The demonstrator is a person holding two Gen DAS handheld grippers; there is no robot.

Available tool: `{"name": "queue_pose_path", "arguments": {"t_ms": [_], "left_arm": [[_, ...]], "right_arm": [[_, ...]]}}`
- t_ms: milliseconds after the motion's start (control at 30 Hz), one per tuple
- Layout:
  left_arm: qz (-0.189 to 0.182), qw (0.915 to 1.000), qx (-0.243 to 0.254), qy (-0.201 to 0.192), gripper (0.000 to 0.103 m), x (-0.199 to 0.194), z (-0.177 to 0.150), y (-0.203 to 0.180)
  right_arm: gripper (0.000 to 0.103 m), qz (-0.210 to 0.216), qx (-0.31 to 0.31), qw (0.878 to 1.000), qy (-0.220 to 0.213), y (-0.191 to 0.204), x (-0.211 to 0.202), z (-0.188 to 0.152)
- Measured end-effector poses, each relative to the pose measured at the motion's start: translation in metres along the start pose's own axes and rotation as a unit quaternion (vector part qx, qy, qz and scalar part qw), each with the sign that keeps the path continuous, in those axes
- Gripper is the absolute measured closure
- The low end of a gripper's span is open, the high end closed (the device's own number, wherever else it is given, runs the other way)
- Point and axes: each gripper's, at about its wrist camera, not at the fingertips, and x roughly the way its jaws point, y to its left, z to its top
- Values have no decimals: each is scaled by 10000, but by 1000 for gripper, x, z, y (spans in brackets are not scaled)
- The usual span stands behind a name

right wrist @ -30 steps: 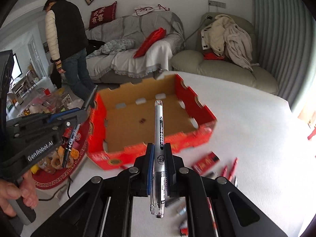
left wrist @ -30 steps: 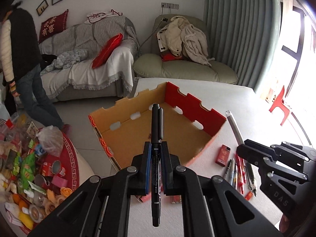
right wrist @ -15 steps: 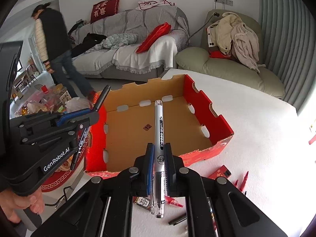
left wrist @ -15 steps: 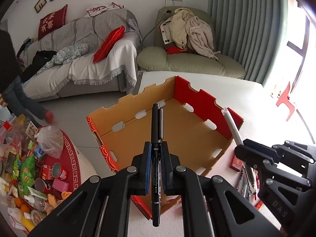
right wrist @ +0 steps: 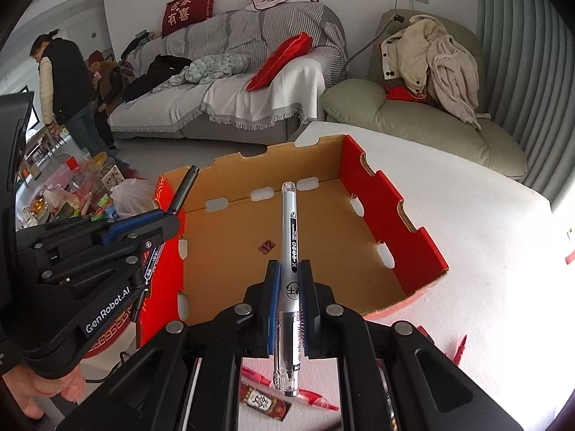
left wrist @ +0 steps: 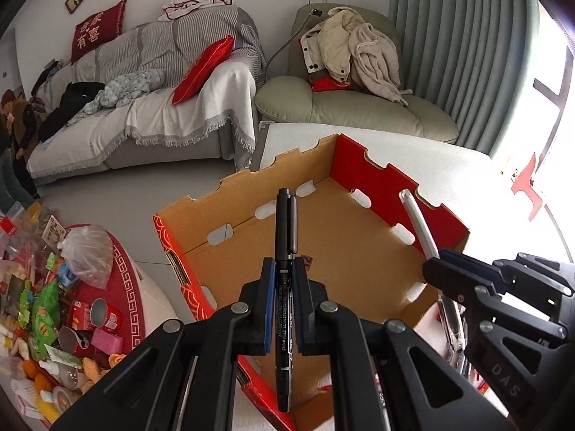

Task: Organize rigid objects
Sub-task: 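Lift both held pens and carry them over the red cardboard box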

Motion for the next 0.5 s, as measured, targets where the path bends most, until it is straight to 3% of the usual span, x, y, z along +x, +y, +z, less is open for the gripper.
{"name": "queue_pose_path", "arguments": {"t_ms": [500], "left_arm": [[44,9999,-55,146,94,27,4,8]], "right_arm": [[92,-43,48,9999,107,-3,24,8]]}}
